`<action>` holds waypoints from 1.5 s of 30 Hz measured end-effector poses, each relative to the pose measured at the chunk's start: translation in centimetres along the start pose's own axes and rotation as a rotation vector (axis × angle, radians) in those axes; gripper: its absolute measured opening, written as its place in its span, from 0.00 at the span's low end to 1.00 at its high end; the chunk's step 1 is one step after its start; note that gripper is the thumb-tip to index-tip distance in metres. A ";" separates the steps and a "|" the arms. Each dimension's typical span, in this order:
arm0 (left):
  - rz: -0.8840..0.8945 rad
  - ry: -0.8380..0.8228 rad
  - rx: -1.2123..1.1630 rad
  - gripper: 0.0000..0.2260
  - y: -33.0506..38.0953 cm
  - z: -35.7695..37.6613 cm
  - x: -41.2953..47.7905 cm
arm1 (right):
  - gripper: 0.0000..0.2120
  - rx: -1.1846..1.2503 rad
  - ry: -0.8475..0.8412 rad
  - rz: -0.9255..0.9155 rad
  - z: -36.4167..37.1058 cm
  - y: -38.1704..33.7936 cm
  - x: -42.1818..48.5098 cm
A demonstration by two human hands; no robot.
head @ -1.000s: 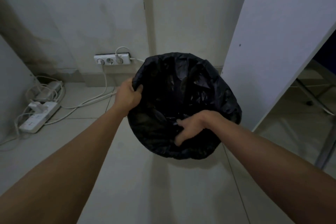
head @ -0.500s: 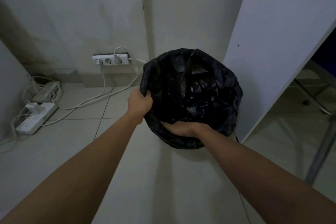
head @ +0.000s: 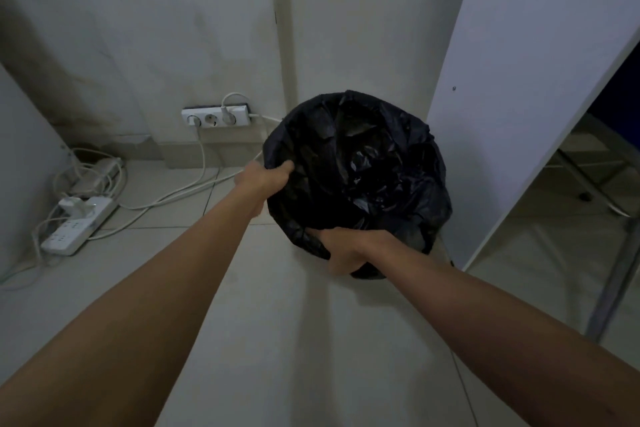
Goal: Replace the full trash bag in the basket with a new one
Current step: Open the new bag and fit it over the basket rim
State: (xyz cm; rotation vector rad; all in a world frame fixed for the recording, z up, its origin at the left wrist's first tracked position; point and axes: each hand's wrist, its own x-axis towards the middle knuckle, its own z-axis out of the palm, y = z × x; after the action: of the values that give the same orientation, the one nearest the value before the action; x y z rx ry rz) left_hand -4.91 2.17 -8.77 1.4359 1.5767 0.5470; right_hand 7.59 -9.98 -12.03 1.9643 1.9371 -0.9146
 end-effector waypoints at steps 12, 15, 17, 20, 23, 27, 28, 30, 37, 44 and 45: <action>0.458 0.213 0.209 0.21 -0.9 -0.9 1.1 | 0.37 -0.645 -0.366 0.126 -1.7 1.1 -1.5; 0.442 0.182 0.194 0.14 -1.4 -0.3 1.2 | 0.32 -0.712 -0.429 0.203 -2.2 2.2 -2.7; 0.430 0.142 0.207 0.15 -1.4 0.5 0.9 | 0.37 -0.686 -0.439 0.212 -2.6 3.1 -3.1; 0.470 0.162 0.244 0.15 -1.3 2.1 -0.2 | 0.54 -0.485 -0.522 0.234 -2.9 5.1 -2.6; 0.544 0.220 0.229 0.12 -1.6 3.4 -1.5 | 0.57 0.142 -0.364 0.265 -3.9 6.1 -2.6; 0.613 0.224 0.175 0.09 -2.1 5.0 -2.5 | 0.51 0.606 0.271 0.333 -2.8 6.2 0.7; 0.618 0.223 0.160 0.09 -2.1 5.5 -2.8 | 0.45 0.672 0.375 0.334 -1.9 5.6 1.7; 0.630 0.210 0.139 0.08 -2.3 6.6 -3.5 | 0.37 0.760 0.450 0.321 0.2 4.4 3.8; 0.744 0.167 0.127 0.07 -2.8 8.3 -4.0 | 0.31 0.797 0.292 0.207 4.9 5.6 8.3; 0.709 0.180 0.139 0.09 -2.6 8.2 -2.8 | 0.33 0.135 -0.093 0.387 5.6 8.9 5.7; 0.693 0.190 0.150 0.10 -2.5 8.3 -2.6 | 0.29 0.068 -0.051 0.352 5.1 8.6 5.3</action>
State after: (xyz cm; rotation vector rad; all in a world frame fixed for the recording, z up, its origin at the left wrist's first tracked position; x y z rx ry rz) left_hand 0.43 -2.89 -14.06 2.1059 1.2474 1.0024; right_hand 14.16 -9.37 -21.25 2.2008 1.4821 -0.9306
